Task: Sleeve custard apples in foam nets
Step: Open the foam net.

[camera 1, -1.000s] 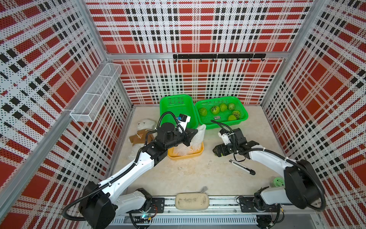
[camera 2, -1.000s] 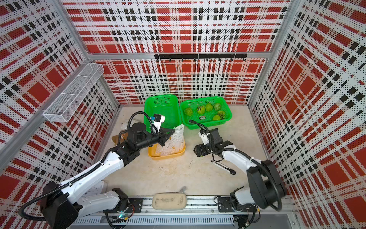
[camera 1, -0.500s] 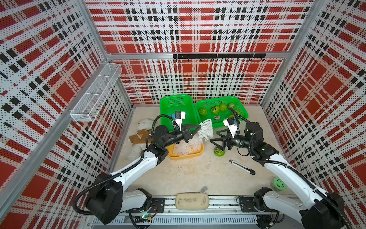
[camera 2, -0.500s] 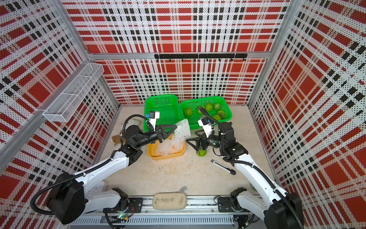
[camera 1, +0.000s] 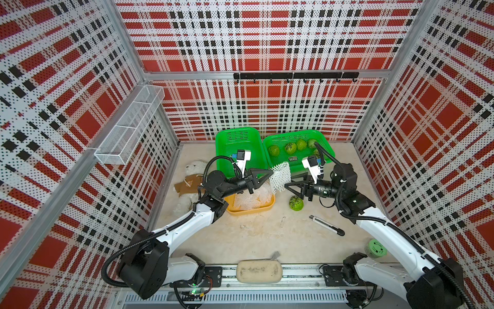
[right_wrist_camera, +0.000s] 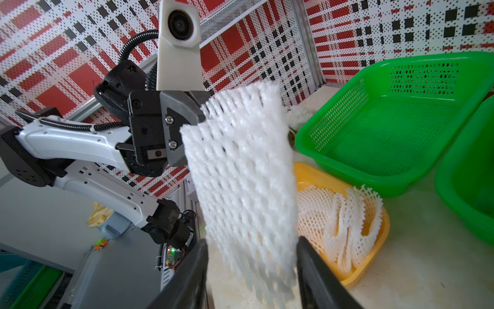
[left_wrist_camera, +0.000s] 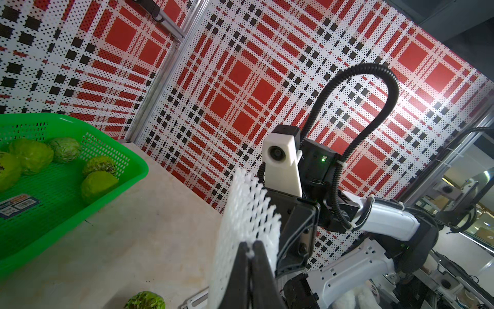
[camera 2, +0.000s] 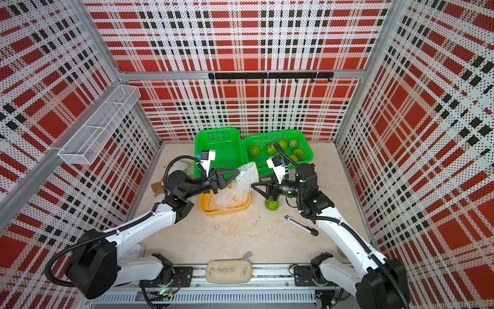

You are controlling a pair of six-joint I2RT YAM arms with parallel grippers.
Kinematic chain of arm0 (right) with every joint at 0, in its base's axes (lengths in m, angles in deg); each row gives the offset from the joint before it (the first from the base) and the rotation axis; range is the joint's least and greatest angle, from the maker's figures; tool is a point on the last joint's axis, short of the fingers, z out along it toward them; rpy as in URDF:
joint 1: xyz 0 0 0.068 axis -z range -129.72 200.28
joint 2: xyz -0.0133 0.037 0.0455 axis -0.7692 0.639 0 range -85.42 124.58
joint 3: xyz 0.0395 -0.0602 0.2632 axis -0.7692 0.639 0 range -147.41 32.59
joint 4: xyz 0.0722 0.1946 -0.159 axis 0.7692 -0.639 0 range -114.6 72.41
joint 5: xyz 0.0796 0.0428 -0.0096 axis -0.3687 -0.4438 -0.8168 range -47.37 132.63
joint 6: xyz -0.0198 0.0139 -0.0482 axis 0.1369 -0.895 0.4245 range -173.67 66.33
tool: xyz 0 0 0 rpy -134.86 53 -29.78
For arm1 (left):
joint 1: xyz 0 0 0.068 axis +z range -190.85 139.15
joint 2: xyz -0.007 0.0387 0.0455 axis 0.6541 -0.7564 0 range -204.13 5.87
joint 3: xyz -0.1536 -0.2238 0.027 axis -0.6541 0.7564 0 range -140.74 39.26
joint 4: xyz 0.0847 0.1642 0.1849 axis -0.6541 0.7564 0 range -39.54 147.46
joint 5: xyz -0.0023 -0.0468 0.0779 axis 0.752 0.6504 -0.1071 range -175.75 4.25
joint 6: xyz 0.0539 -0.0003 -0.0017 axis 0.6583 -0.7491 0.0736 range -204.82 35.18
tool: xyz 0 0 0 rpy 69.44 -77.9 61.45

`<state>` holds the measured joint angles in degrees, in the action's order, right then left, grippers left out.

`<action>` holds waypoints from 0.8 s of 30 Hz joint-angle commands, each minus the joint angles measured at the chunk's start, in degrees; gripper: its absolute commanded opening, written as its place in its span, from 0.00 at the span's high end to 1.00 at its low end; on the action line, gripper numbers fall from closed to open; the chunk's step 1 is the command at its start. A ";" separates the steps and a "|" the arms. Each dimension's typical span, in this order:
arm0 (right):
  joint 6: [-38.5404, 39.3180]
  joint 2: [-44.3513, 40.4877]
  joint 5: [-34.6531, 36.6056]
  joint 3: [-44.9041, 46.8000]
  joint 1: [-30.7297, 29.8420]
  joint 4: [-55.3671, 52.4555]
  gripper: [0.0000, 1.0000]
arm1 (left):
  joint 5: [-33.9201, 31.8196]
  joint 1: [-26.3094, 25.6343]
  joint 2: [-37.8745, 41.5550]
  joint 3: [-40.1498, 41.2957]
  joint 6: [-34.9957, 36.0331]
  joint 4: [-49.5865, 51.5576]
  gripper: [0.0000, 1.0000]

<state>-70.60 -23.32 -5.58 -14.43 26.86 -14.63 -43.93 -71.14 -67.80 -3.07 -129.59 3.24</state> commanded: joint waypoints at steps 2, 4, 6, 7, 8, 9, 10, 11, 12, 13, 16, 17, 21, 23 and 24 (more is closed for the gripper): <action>-0.32 -0.47 -2.68 -1.21 0.04 2.71 0.67 | 0.74 0.54 -0.19 0.52 -0.49 -1.70 1.00; 0.08 -1.08 -2.38 -1.79 0.04 0.85 0.79 | 0.74 0.86 -0.32 0.42 -0.17 -0.88 1.00; 0.80 -1.58 -1.52 -2.64 0.13 -1.98 0.79 | 0.99 1.26 -0.33 0.53 -0.14 -0.68 0.86; 1.41 -1.81 -1.12 -3.16 0.13 -3.81 0.80 | 1.28 1.62 -0.18 0.64 -0.16 -0.59 0.75; 1.99 -1.80 -0.55 -3.84 0.29 -5.78 0.81 | 1.78 2.02 0.05 0.67 -0.06 -0.41 0.63; 2.54 -1.77 0.00 -4.69 0.46 -8.09 0.82 | 2.37 2.43 0.36 0.67 0.17 0.11 0.51; 3.08 -1.50 0.21 -5.68 0.79 -10.65 0.83 | 3.22 2.92 0.75 0.58 0.83 1.29 0.40; 3.69 -1.39 0.30 -6.68 1.13 -12.89 0.84 | 3.96 3.36 1.24 0.34 1.65 2.87 0.30; 4.36 -1.12 0.39 -7.73 1.27 -15.46 0.84 | 4.67 3.84 1.72 0.03 2.94 5.13 0.21; 5.40 -0.86 0.39 -9.13 1.52 -18.58 0.85 | 5.48 4.29 2.30 -0.65 4.83 8.48 0.12; 9.89 0.65 0.26 -13.83 1.53 -29.13 0.86 | 5.64 4.55 4.31 -3.64 14.99 23.19 0.01; 11.47 1.44 0.22 -15.60 1.55 -32.75 0.86 | 4.37 4.40 5.06 -5.11 19.19 29.25 0.01; 16.12 4.59 0.15 -21.19 1.55 -45.46 0.85 | 0.22 2.54 6.85 -10.84 33.44 47.51 0.01; 17.84 6.45 -0.05 -23.54 1.57 -50.86 0.85 | -0.52 1.12 6.87 -12.85 37.60 52.45 0.01; 18.38 7.07 -0.05 -24.32 1.54 -52.52 0.85 | -0.51 0.17 6.87 -13.51 39.26 53.86 0.01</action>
<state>-57.60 -18.01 -5.32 -36.38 28.24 -56.03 -42.99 -69.10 -62.08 -14.26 -101.77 43.91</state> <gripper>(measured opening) 0.148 0.994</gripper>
